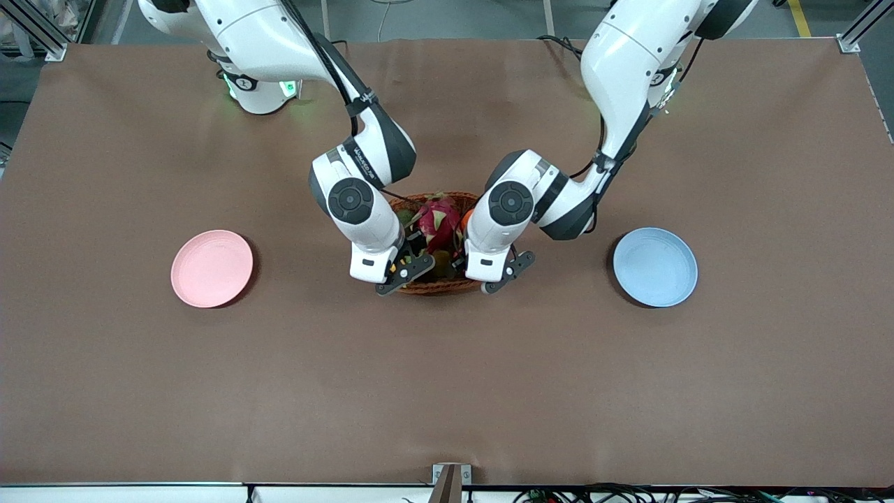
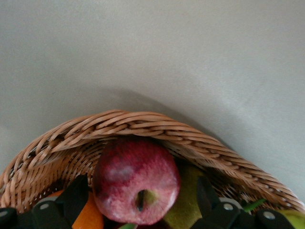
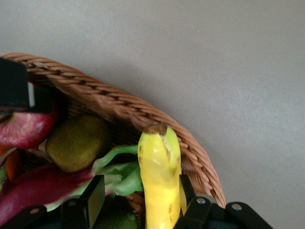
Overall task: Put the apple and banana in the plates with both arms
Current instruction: 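Grasp the banana with the right gripper while the left gripper grasps the apple, then carry the red apple with the left gripper onto the blue plate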
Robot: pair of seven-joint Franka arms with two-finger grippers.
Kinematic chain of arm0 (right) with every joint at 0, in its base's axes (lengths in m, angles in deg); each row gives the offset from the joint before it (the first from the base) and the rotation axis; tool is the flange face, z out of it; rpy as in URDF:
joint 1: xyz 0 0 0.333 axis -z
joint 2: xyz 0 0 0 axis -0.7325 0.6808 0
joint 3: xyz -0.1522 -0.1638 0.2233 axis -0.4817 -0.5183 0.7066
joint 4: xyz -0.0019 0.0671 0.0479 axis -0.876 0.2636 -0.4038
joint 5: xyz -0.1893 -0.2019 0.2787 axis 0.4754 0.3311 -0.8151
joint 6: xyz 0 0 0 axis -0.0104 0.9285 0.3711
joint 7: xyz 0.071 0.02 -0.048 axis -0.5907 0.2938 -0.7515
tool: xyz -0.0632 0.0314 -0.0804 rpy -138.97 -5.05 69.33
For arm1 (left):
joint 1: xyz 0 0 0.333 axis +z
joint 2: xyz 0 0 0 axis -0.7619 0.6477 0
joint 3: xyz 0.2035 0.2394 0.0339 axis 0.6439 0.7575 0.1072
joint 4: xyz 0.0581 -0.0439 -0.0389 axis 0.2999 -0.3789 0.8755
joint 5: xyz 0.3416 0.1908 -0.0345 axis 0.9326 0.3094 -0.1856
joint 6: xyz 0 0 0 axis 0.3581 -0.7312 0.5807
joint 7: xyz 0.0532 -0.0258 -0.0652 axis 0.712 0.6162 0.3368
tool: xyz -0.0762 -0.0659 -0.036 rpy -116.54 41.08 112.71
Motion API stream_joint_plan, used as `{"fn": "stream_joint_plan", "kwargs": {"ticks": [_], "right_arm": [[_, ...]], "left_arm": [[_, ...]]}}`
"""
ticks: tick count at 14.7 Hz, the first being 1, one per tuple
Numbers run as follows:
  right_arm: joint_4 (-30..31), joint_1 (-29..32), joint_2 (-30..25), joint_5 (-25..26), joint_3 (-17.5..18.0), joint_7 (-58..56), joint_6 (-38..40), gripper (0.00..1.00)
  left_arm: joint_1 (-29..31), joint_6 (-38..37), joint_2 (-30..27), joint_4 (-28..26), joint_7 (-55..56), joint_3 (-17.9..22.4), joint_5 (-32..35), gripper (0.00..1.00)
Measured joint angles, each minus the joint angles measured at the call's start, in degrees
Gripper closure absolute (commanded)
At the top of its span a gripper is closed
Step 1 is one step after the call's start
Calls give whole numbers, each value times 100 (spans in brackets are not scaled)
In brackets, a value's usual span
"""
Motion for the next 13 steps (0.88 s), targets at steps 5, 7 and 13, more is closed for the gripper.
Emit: {"fn": "stream_joint_plan", "kwargs": {"ticks": [5, 7, 13], "right_arm": [[-16, -25, 127, 10, 0, -12, -197, 29], [-26, -27, 128, 32, -1, -23, -198, 29], [-84, -28, 129, 423, -9, -33, -227, 28]], "left_arm": [[-28, 1, 116, 0, 13, -2, 0, 44], [-46, 9, 135, 7, 13, -4, 0, 67], [-29, -188, -27, 79, 12, 8, 0, 76]]}}
